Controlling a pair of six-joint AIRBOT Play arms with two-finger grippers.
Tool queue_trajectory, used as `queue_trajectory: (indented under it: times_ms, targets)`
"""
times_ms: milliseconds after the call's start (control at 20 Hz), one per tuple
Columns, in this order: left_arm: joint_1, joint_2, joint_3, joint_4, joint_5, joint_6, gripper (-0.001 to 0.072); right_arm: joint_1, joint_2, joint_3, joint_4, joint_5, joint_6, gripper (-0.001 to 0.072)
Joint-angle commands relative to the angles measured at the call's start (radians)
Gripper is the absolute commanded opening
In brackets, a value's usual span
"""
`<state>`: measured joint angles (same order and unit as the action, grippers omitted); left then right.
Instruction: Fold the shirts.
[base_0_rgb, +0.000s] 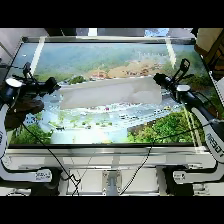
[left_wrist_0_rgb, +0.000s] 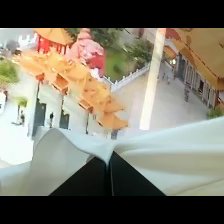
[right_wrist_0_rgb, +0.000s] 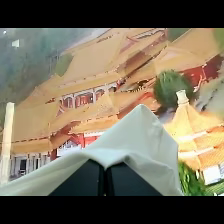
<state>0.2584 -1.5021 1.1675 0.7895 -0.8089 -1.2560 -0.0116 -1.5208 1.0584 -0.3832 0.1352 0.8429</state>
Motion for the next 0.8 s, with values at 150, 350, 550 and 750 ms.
queue_trajectory:
  times_ms: [150,350,550,750]
  targets:
    - [-0.003,-0.087,0.000,0.015,0.210,-0.042,0.0009,0.004,-0.182,0.129,-0.002,-0.010,-0.002,0.0033]
    - [-0.003,-0.111,0.000,0.013,0.302,-0.074,0.0009,0.004,-0.206,0.137,-0.003,0.009,-0.002,0.0035]
    - [-0.004,-0.113,0.001,-0.038,0.296,-0.072,0.0010,0.005,-0.206,0.137,0.002,0.023,-0.002,0.0035]
    - [-0.004,-0.113,0.002,-0.133,0.282,-0.072,0.0143,0.005,-0.206,0.143,0.002,0.073,-0.002,0.0035]
